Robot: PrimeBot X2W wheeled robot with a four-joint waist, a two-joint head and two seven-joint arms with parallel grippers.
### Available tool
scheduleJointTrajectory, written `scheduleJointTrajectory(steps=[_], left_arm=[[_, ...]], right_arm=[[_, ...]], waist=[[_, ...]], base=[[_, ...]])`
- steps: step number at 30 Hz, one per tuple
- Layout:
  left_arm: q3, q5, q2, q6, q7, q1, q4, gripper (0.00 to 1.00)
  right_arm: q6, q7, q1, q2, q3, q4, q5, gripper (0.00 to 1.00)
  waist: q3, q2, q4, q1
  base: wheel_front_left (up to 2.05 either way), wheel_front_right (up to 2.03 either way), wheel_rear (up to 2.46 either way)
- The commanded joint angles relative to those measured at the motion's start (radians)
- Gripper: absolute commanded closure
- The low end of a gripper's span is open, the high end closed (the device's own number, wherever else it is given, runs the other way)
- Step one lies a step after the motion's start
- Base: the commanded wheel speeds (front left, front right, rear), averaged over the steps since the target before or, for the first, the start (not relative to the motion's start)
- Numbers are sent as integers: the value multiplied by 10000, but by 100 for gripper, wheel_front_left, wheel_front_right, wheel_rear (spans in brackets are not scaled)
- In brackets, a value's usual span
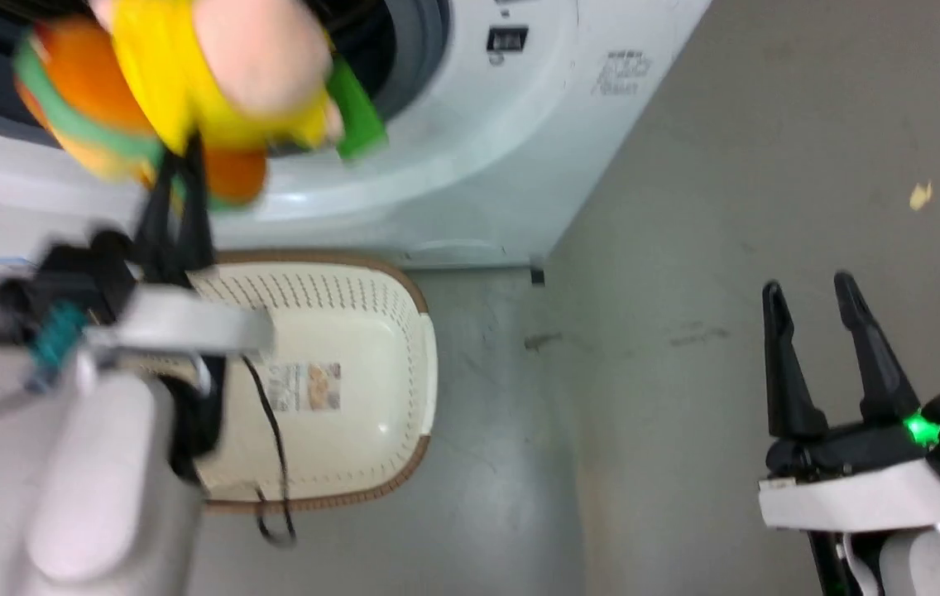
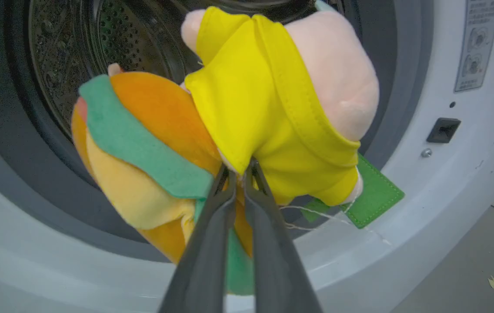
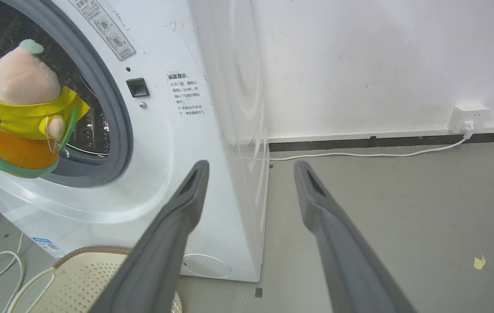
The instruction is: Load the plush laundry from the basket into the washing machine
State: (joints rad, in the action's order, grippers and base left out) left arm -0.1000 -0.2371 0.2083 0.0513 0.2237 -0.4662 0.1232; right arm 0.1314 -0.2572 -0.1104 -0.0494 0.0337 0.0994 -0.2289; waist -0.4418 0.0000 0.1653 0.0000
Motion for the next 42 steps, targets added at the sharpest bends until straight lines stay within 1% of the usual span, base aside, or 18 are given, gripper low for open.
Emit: scheduleJointTrajectory(steps=[1,4,8,13,16,19,22,25,28,31,34,35,36,37,38,42], left_arm=[[88,119,214,41,-181,-547,-167,100],[244,235,701,14,-855,-1667,-254,100],[347,461,1412,-93,-1940,-3297,49,100],[305,757,2380,-491,-3276,-5542,1084,100],[256,948,2855,-682,-3801,-6846,1805,100],[62,1144,3070,-803,-4343,-7819,2581,100],[-336,1509,3342,-1026,-4902,-8535,3389,100],[-651,1820,3564,-1129,-5459,-8961,4192,100],[-799,1906,3674,-1197,-5916,-9215,4832,100],[-911,1928,3648,-1214,-5983,-9361,5199,100],[-1006,1850,3523,-1255,-5701,-9289,5493,100],[-1041,1824,3480,-1268,-5587,-9220,5585,76],[-1063,1776,3418,-1278,-5451,-9123,5676,56],[-1090,1735,3356,-1285,-5282,-9001,5756,5],[-1125,1698,3297,-1297,-5097,-8856,5830,0],[-1197,1454,2994,-1329,-4223,-8063,6051,0]], right_arm=[[-7,-45,-240,-8,41,58,-104,0],[-7,-45,-548,-8,86,79,-324,0],[-7,-45,-927,-8,120,31,-663,0],[-7,-46,-1263,-8,204,-76,-1087,0],[-7,-46,-1450,-8,332,-128,-1294,0],[-7,-46,-1575,-8,409,-164,-1476,0],[-7,-46,-1684,-8,460,-177,-1600,0],[-7,-46,-1770,-8,499,-207,-1667,0],[-7,-46,-1836,-8,520,-237,-1694,0],[-7,-46,-1861,-8,482,-261,-1672,0],[-7,-46,-1870,-8,442,-299,-1567,0],[-7,-46,-1861,-8,431,-297,-1516,0],[-7,-46,-1846,-8,405,-293,-1461,0],[-7,-46,-1830,-8,376,-294,-1392,0],[-7,-46,-1808,-8,346,-296,-1315,0],[-7,-46,-1637,-8,153,-289,-921,0]], waist=[[-765,0,401,0],[-1502,0,742,0],[-2361,0,1173,0],[-3100,0,1603,0],[-3416,0,1840,0],[-3621,0,2001,0],[-3798,0,2095,0],[-3885,0,2146,0],[-3919,0,2157,0],[-3865,0,2101,0],[-3673,0,1976,0],[-3579,0,1929,0],[-3453,0,1868,0],[-3304,0,1806,0],[-3137,0,1741,0],[-2289,0,1433,0]], base=[[0,0,0],[0,0,0],[0,0,0],[0,0,0],[0,0,0],[0,0,0],[0,0,0],[0,0,0],[0,0,0],[0,0,0],[0,0,0],[0,0,0],[0,0,0],[0,0,0],[0,0,0],[0,0,0]])
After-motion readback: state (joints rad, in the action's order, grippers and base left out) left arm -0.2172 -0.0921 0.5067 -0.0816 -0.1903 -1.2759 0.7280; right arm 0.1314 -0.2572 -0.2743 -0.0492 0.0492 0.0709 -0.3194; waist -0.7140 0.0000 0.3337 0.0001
